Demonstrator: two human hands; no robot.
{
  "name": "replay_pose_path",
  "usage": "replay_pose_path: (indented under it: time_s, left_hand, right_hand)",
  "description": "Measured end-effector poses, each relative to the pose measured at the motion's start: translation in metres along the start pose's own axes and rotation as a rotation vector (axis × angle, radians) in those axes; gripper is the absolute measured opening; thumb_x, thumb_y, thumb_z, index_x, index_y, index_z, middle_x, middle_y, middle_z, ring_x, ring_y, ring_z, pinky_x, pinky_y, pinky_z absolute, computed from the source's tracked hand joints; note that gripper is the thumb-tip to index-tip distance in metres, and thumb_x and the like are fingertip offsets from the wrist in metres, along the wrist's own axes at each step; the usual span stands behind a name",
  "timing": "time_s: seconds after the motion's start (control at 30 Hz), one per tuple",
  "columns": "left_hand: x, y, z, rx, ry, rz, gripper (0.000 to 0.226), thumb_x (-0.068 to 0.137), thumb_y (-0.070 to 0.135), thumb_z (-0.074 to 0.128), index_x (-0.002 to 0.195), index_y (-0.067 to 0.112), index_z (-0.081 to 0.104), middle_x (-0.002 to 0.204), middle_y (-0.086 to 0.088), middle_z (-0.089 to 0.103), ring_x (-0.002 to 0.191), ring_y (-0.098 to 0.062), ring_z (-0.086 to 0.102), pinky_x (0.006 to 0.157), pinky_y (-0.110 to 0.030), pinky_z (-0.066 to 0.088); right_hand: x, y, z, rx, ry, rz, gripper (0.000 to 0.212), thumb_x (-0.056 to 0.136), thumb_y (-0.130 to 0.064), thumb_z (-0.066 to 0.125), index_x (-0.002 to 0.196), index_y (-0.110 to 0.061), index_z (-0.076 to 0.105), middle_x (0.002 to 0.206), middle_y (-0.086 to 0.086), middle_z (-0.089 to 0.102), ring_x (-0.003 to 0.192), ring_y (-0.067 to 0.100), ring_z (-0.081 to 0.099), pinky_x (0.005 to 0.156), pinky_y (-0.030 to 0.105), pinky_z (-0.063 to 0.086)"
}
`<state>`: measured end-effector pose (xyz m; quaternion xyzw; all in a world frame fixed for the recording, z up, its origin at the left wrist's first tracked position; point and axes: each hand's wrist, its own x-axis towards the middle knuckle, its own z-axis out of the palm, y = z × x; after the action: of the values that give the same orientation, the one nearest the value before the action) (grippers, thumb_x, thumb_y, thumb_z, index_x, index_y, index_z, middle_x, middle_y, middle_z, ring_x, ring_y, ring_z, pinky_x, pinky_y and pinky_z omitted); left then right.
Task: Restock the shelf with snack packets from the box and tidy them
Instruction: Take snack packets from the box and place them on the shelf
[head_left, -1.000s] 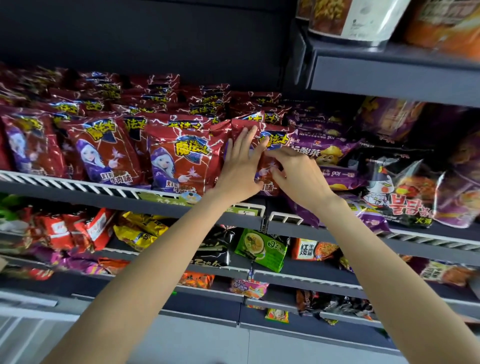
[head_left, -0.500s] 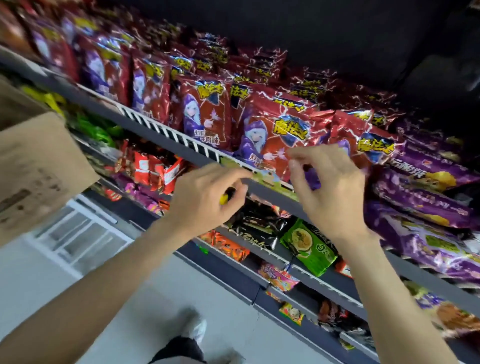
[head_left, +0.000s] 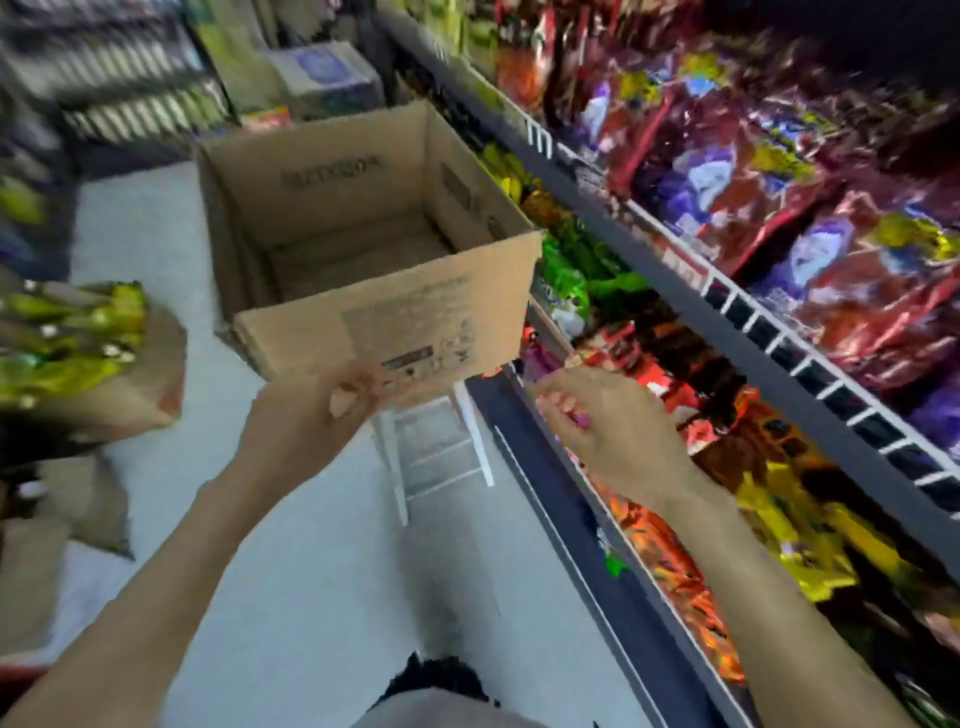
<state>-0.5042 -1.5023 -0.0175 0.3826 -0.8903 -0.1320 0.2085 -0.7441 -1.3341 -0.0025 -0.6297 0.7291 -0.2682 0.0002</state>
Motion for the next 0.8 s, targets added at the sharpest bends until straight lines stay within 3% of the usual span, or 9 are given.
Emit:
replay_pose_path:
  time_s: [0.1,0.17,0.27,0.37,0.5,0.63,0.8]
  left_hand:
    - [0.034,-0.058,-0.024,-0.157,0.08,-0.049,0.024,0.09,0.047,0.054,0.099,0.029,0.067,0.092,0.01,0.067,0.078,-0.012,0.059,0.074,-0.021,0.046]
    - [0.065,-0.086,-0.035,-0.243,0.05,-0.064,0.009,0.089,0.04,0.059,0.097,0.043,0.061,0.091,0.019,0.065,0.081,-0.003,0.059,0.072,-0.013,0.044]
    - [0.114,-0.119,-0.042,-0.353,-0.008,-0.115,0.022,0.091,0.024,0.061,0.099,0.045,0.059,0.098,0.025,0.065,0.091,0.002,0.062,0.08,-0.015,0.049]
    - [0.168,-0.147,-0.028,-0.356,-0.064,-0.138,0.02,0.091,0.017,0.06,0.104,0.033,0.061,0.099,0.02,0.064,0.093,0.003,0.061,0.085,-0.016,0.051]
    - [0.234,-0.18,0.017,-0.239,-0.172,-0.153,0.022,0.09,0.022,0.063,0.112,0.023,0.062,0.104,0.011,0.063,0.095,-0.004,0.059,0.083,-0.02,0.048]
    - [0.277,-0.207,0.076,-0.024,-0.312,-0.158,0.04,0.088,0.034,0.064,0.123,0.017,0.057,0.118,0.0,0.062,0.104,-0.013,0.057,0.087,-0.028,0.047]
    - [0.3,-0.231,0.132,0.131,-0.609,-0.21,0.063,0.081,0.053,0.064,0.133,0.021,0.045,0.13,0.0,0.053,0.116,-0.018,0.051,0.093,-0.035,0.046]
  right_hand:
    - [0.081,-0.001,0.029,0.133,-0.03,-0.029,0.022,0.088,-0.03,0.051,0.098,-0.02,0.067,0.089,-0.005,0.066,0.076,0.011,0.061,0.067,0.032,0.051]
    - [0.134,0.002,0.044,0.173,-0.045,-0.048,0.02,0.09,-0.026,0.054,0.1,-0.017,0.068,0.09,-0.003,0.066,0.078,0.015,0.061,0.07,0.039,0.052]
    - [0.21,0.009,0.065,0.181,-0.099,-0.067,0.015,0.09,-0.016,0.061,0.103,-0.02,0.069,0.091,-0.008,0.066,0.078,0.007,0.06,0.074,0.035,0.053]
    - [0.279,0.021,0.09,0.149,-0.188,-0.086,0.017,0.09,-0.016,0.062,0.105,-0.021,0.068,0.092,-0.011,0.064,0.079,0.004,0.059,0.076,0.033,0.055]
    - [0.358,0.054,0.138,-0.032,-0.399,-0.137,0.023,0.091,-0.021,0.06,0.114,-0.022,0.063,0.105,-0.004,0.065,0.09,0.01,0.06,0.079,0.034,0.055]
    - [0.412,0.088,0.193,-0.18,-0.597,-0.186,0.032,0.091,-0.027,0.06,0.123,-0.022,0.057,0.117,0.001,0.061,0.104,0.019,0.058,0.085,0.037,0.051]
    - [0.449,0.119,0.263,-0.324,-0.733,-0.156,0.049,0.09,-0.035,0.06,0.134,-0.02,0.046,0.123,0.006,0.056,0.108,0.024,0.057,0.081,0.035,0.048]
